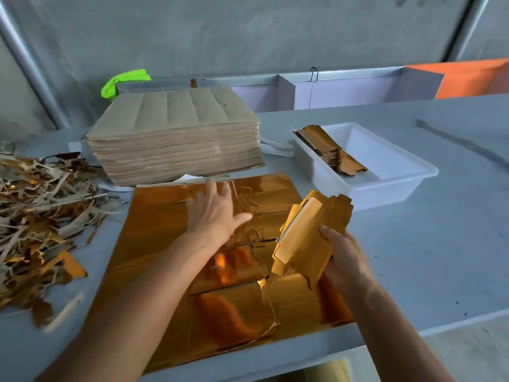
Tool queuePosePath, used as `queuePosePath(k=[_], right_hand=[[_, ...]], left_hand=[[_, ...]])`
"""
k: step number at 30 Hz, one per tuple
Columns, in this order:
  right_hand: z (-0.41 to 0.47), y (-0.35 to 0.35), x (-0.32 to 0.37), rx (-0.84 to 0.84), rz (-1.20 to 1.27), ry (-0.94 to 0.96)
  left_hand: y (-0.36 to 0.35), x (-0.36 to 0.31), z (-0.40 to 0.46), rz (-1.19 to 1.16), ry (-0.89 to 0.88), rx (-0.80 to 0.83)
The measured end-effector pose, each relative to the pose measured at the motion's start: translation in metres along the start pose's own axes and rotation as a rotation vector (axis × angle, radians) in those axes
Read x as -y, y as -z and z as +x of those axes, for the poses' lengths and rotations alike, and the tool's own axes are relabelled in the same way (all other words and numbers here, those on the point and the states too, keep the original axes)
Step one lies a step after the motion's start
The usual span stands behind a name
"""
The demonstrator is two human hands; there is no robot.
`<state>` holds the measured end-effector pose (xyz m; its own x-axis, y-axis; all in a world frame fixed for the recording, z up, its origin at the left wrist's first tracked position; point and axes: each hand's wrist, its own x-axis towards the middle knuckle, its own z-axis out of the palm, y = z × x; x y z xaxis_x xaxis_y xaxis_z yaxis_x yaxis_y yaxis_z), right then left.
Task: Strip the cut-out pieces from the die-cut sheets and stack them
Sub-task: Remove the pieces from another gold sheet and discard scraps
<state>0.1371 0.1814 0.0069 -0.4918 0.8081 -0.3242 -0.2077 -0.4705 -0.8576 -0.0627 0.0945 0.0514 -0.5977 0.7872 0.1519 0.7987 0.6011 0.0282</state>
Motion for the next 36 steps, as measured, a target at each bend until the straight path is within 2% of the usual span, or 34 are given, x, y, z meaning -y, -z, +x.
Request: queuePosePath(k=[1,2,3,5,7,10,14,17,21,23,27,31,36], right_hand=[[0.000,-0.003,0.003,0.017,0.000,0.018],[0.000,-0.006,0.006,0.035,-0.001,0.030],[0.000,-0.011,0.008,0.053,-0.001,0.035],[-0.003,-0.025,0.012,0.089,0.001,0.041],[-0.007,-0.037,0.012,0.110,-0.003,0.053],[-0.011,-0.037,0.010,0.035,-0.022,0.088],[-0.017,-0.014,0.012,-0.097,-0.122,0.223],[-0.021,-0.002,0.012,-0.163,-0.151,0.250],[-0.030,-0.003,0.001,-0.155,-0.161,0.211],[-0.035,-0.005,-0.004,-0.149,-0.164,0.205],[-0.041,-0.006,-0.010,-0.141,-0.169,0.218],[-0.046,-0.016,-0.013,-0.050,-0.250,0.267],[-0.065,-0.051,-0.027,0.045,-0.488,0.432]], left_hand=[[0.009,-0.007,-0.004,-0.097,-0.077,-0.139],[0.014,-0.016,-0.010,-0.260,-0.152,-0.204],[0.018,-0.025,-0.017,-0.442,-0.202,-0.177],[0.019,-0.044,-0.030,-0.703,-0.215,0.070],[0.014,-0.055,-0.039,-0.818,-0.226,0.246],[0.017,-0.049,-0.041,-0.738,-0.328,0.279],[0.016,-0.026,-0.063,-0.391,-0.353,0.169],[0.001,-0.031,-0.102,-0.108,-0.222,0.177],[-0.017,-0.043,-0.134,-0.105,-0.106,0.253],[-0.018,-0.040,-0.133,-0.221,-0.094,0.243],[-0.006,-0.015,-0.120,-0.619,-0.014,0.265],[0.022,0.007,-0.105,-1.272,0.382,0.180],[0.035,0.006,-0.097,-1.650,0.573,0.101]])
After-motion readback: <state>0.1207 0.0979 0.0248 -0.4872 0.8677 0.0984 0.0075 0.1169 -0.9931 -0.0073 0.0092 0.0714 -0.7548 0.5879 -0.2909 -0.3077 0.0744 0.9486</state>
